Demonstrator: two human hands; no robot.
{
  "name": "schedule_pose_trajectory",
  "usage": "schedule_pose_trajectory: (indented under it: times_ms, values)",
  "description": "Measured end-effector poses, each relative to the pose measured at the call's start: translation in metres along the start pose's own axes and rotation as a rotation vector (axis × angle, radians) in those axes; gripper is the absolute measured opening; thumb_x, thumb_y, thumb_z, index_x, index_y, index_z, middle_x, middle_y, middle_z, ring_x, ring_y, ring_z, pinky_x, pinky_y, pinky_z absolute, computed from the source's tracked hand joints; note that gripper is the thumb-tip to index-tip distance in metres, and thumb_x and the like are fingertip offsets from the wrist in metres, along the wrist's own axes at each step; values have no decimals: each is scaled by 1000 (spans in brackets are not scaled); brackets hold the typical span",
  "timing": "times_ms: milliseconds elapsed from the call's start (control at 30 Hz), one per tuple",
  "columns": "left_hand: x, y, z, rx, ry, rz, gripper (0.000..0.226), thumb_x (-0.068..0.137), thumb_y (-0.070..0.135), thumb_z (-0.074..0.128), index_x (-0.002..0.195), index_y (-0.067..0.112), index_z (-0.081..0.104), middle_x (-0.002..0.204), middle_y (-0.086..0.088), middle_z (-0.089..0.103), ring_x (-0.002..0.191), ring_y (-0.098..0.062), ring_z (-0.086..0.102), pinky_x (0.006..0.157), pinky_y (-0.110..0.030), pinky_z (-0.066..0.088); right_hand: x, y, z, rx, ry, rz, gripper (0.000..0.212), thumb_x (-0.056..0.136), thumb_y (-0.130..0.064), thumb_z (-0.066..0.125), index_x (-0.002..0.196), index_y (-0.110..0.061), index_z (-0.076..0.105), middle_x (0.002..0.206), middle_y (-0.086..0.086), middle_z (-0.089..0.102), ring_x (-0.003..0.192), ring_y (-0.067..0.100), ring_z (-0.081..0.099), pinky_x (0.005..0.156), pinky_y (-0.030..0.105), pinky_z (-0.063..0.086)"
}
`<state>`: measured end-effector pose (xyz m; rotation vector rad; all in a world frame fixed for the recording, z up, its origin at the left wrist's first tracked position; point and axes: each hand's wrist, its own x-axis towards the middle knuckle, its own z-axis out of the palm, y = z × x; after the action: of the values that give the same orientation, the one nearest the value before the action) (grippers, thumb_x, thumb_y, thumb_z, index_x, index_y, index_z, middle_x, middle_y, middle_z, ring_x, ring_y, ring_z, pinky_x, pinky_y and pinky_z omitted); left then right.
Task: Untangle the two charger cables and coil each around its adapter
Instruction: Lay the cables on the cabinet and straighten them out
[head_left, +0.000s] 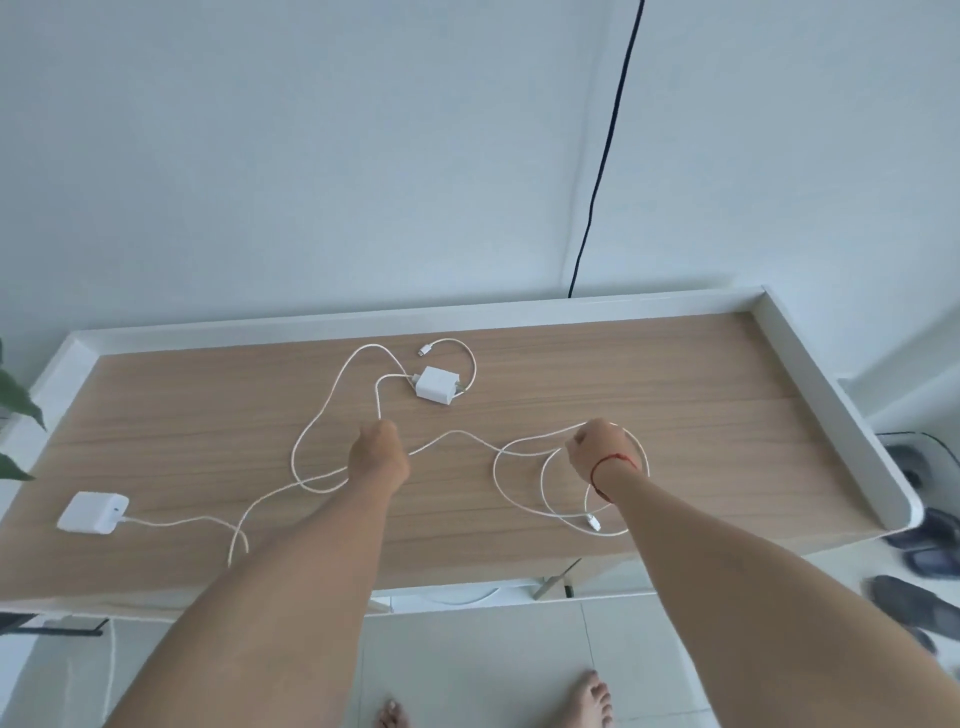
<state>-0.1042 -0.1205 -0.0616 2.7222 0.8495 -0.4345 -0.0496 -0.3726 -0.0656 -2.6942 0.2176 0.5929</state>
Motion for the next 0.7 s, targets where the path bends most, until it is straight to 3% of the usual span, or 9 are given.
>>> schedule_pose_trajectory:
  times_ms: [100,200,333,400,500,600,700]
  values:
    - [-13,38,11,-53,14,-21,29,87,-1,54,115,5,58,132,-16,41,107,-35,60,90,-37,47,6,3,3,-18,-67,-133,29,94,-27,48,71,-16,63,60,-2,48,70,23,50,63,24,36]
    - [-26,67,27,-109,44,44,31,89,3,52,118,10,60,132,-11,44,108,-33,58,89,-38,46,11,9,9,-16,-118,-205,39,92,-26,48,55,-16,52,55,0,44,71,25,51,64,25,37]
    - [-36,98,39,-188,23,307,40,92,16,55,131,20,57,138,-1,50,120,-24,54,98,-34,43,19,15,6,91,-174,-284,29,92,-24,51,84,-5,72,77,9,64,88,29,63,76,30,48]
    - [-39,110,41,-260,-96,328,36,92,23,58,128,19,60,134,0,56,120,-20,55,98,-30,43,22,16,2,140,-183,-297,27,93,-22,53,93,-4,72,90,13,70,88,28,63,76,29,48]
    - [-38,121,40,-327,-264,305,28,93,25,61,116,12,68,119,-3,65,113,-18,60,88,-22,43,28,18,-4,184,-192,-308,24,93,-22,54,94,-6,72,93,11,71,76,21,57,69,26,43]
    - [-36,129,39,-323,-222,326,21,94,20,59,104,9,74,107,-9,70,101,-22,63,82,-23,45,36,25,-13,211,-219,-341,19,88,-26,61,84,-10,71,78,2,65,71,17,55,66,27,46]
    - [-28,133,35,-291,-162,313,18,94,14,57,94,7,73,98,-8,71,95,-24,65,76,-23,43,42,38,-30,254,-183,-349,19,79,-31,73,73,-15,65,66,-9,51,66,15,52,57,23,39]
